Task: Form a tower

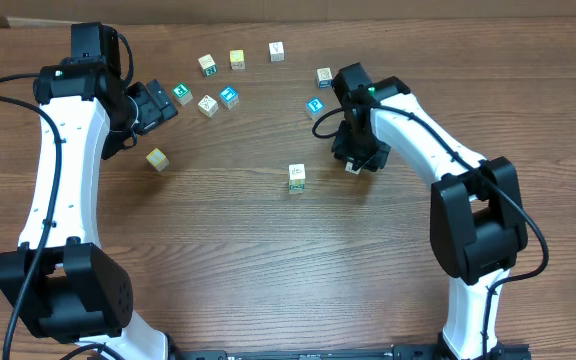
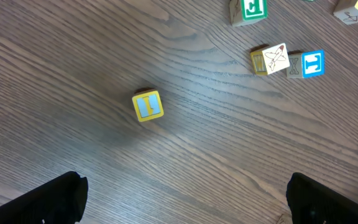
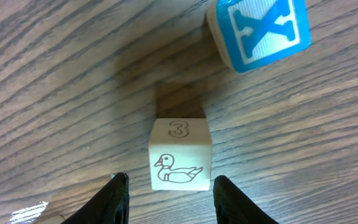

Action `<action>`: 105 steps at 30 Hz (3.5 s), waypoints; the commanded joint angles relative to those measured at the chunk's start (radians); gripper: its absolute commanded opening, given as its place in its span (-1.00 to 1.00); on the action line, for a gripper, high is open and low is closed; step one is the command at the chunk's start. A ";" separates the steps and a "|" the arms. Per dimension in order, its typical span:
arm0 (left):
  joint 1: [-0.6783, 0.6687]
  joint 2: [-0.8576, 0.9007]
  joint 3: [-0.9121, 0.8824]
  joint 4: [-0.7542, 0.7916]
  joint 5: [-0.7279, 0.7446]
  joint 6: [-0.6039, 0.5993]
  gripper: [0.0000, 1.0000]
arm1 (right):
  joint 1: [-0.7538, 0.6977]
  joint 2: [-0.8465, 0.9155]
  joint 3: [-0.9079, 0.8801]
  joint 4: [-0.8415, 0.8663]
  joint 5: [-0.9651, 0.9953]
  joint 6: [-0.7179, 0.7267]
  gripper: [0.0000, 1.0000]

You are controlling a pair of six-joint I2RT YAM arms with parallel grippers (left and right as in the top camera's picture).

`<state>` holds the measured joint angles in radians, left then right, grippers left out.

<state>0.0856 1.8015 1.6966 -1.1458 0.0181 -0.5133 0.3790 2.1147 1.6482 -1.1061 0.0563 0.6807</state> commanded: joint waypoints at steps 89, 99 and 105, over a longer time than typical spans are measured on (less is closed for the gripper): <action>-0.007 0.012 0.000 -0.002 -0.006 0.019 0.99 | 0.006 -0.005 -0.059 0.073 0.021 -0.004 -0.18; -0.007 0.012 0.000 -0.002 -0.006 0.019 0.99 | 0.006 -0.005 -0.059 0.073 0.020 -0.004 0.04; -0.007 0.012 0.000 -0.002 -0.006 0.019 0.99 | 0.006 -0.005 -0.059 0.074 0.021 -0.004 0.12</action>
<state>0.0849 1.8015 1.6966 -1.1458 0.0181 -0.5129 0.3820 2.1147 1.5967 -1.0378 0.0750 0.6765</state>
